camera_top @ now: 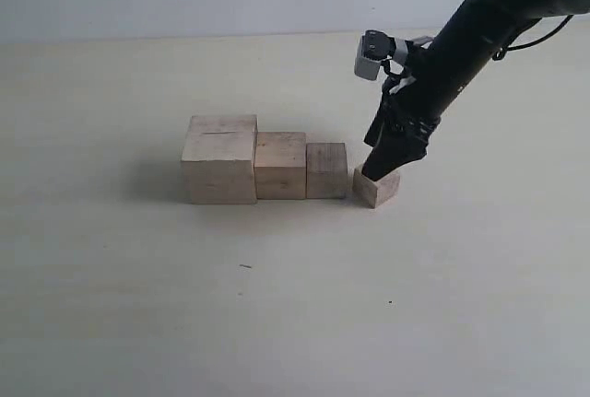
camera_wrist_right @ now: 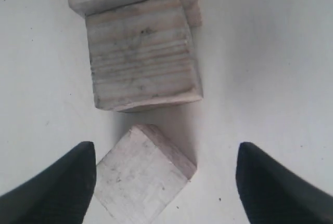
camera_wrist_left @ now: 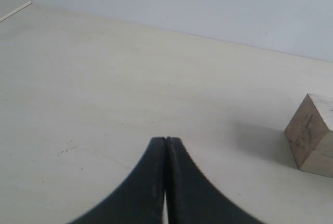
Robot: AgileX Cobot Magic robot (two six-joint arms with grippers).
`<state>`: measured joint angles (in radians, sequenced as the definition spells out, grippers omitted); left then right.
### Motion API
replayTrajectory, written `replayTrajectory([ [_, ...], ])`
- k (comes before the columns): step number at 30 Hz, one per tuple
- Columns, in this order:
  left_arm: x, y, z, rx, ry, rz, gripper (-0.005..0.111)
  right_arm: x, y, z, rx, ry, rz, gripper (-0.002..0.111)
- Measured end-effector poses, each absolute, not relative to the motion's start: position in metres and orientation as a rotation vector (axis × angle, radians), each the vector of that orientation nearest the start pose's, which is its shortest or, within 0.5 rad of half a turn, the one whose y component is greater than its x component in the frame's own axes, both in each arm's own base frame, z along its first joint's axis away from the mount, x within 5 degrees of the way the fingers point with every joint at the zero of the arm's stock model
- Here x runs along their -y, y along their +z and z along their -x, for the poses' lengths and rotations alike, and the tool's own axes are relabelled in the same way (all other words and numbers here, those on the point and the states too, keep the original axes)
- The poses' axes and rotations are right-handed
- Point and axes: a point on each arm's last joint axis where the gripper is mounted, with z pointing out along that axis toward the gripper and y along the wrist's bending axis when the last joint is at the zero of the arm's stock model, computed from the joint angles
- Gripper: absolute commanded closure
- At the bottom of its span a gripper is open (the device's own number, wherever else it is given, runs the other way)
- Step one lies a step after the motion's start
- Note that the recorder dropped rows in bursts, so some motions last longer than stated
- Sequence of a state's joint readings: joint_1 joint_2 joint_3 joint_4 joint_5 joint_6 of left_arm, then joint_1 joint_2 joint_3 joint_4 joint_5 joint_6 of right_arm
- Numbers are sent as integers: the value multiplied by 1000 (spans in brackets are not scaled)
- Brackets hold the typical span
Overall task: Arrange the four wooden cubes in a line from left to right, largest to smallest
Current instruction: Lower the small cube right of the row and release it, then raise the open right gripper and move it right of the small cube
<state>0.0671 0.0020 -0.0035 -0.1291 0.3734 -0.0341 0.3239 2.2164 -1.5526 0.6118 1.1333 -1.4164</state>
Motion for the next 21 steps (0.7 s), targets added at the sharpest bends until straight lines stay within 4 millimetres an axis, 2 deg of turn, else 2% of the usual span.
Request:
replayTrajectory([
  [3, 1, 181, -53, -1845, -104, 172, 107, -178, 135, -381, -2177, 770, 1875, 37],
  [5, 1, 181, -53, -1845, -104, 172, 107, -177, 145, -381, -2173, 742, 1864, 38],
  [6, 1, 181, -53, -1845, -104, 172, 107, -175, 159, -380, -2184, 697, 1847, 39],
  [7, 1, 181, -53, -1845, -104, 172, 107, -174, 164, -380, -2198, 674, 1837, 42],
  [8, 1, 181, -53, -1845, -104, 172, 107, -170, 177, -379, -2274, 629, 1768, 44],
  [9, 1, 181, -53, -1845, -104, 172, 107, -169, 183, -378, -2318, 612, 1721, 54],
  [10, 1, 181, -53, -1845, -104, 172, 107, -166, 191, -374, -2469, 612, 1591, 59],
  [11, 1, 181, -53, -1845, -104, 172, 107, -165, 192, -372, -2554, 623, 1511, 74],
  [12, 1, 181, -53, -1845, -104, 172, 107, -162, 192, -370, -2721, 622, 1344, 81],
  [13, 1, 181, -53, -1845, -104, 172, 107, -161, 192, -369, -2782, 618, 1268, 98],
  [14, 1, 181, -53, -1845, -104, 172, 107, -159, 188, -367, -2910, 604, 1085, 108],
  [16, 1, 181, -53, -1845, -104, 172, 107, -157, 179, -360, -3017, 580, 980, 108],
  [21, 1, 181, -53, -1845, -104, 172, 107, -150, 152, -336, -3170, 589, 943, 108],
])
